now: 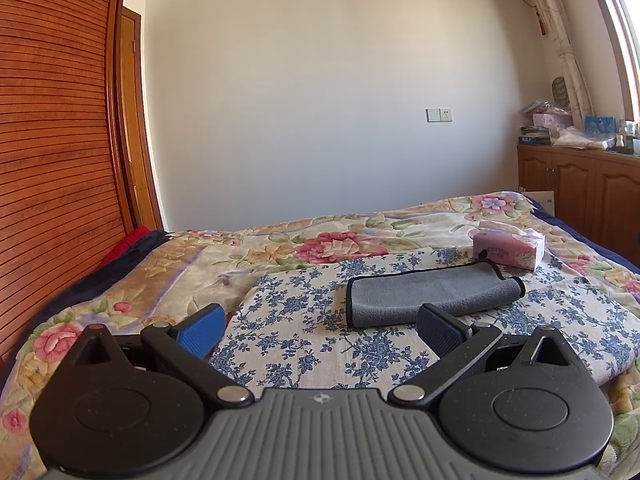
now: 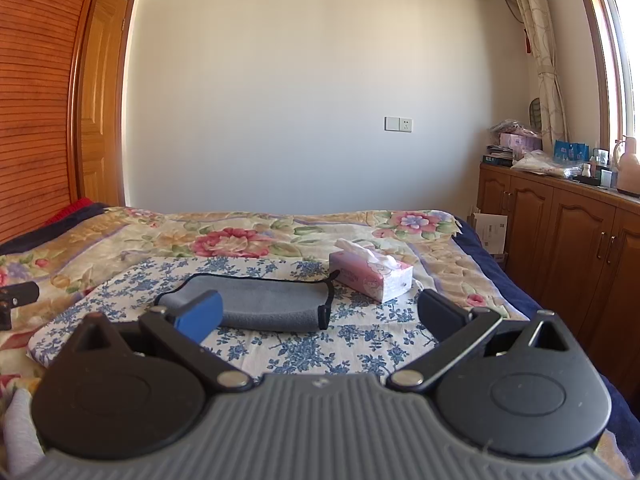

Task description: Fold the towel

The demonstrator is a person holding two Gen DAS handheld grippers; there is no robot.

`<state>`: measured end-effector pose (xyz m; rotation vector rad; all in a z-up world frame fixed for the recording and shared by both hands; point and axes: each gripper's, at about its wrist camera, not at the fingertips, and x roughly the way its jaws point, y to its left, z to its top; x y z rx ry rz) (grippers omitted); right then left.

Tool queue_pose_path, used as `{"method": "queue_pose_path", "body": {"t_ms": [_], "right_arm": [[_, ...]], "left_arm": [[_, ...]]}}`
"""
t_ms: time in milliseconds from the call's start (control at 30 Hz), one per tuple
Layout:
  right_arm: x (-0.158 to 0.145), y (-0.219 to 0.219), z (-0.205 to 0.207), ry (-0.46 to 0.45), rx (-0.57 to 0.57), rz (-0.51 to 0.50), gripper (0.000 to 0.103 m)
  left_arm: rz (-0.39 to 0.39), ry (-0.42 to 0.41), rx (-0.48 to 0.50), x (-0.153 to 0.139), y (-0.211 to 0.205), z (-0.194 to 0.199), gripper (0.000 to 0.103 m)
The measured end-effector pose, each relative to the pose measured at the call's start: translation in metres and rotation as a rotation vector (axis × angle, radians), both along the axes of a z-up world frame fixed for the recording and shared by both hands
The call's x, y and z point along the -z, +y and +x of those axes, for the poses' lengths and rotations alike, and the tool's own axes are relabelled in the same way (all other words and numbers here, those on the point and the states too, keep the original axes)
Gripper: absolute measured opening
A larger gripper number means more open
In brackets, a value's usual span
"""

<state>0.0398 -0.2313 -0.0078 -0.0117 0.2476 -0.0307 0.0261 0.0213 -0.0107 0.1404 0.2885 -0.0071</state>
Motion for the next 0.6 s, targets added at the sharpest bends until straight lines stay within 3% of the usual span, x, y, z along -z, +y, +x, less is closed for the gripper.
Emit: {"method": "queue_pose_path", "body": {"t_ms": [600], "right_arm": [[0.0010,-0.0002,0.0004,0.000,0.001,-0.001,0.103]], "left_arm": [[0.000,0.000,-0.001,0.0003,0.0007,0.0005,0.103]]}}
